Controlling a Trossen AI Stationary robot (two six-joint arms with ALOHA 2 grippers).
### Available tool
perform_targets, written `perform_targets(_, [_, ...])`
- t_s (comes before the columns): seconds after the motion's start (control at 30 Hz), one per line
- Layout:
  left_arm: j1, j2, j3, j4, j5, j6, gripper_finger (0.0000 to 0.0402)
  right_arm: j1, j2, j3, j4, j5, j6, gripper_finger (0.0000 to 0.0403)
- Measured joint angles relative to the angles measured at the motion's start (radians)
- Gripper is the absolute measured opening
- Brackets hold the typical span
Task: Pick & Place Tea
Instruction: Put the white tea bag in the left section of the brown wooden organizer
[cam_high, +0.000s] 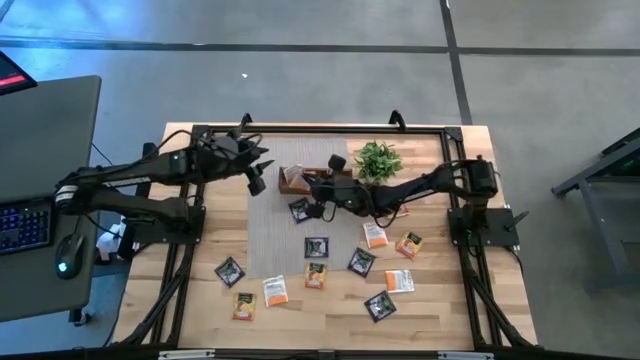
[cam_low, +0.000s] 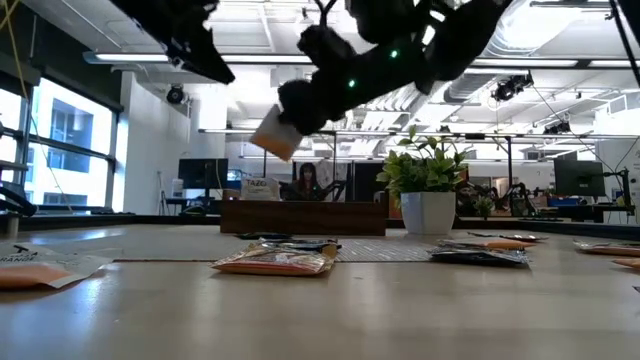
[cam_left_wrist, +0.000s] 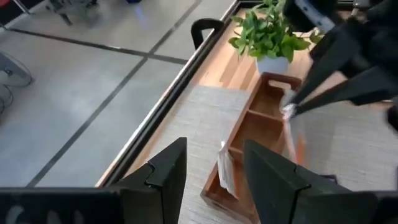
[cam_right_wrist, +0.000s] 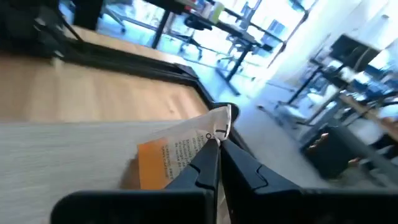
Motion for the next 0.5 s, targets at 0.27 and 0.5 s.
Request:
perform_targets(0.27, [0.0, -0.025, 0.0, 0.01, 0.0, 0.0, 0.0153, -0.07, 0.074, 0.052, 0.067, -0.117, -0.014, 0.0005])
perform_targets(0.5, [0.0, -0.023, 0.0, 0.007, 0.0, -0.001, 0.0153, -0.09, 0.184, 0.214, -0.144, -0.043, -0.061, 0.0003])
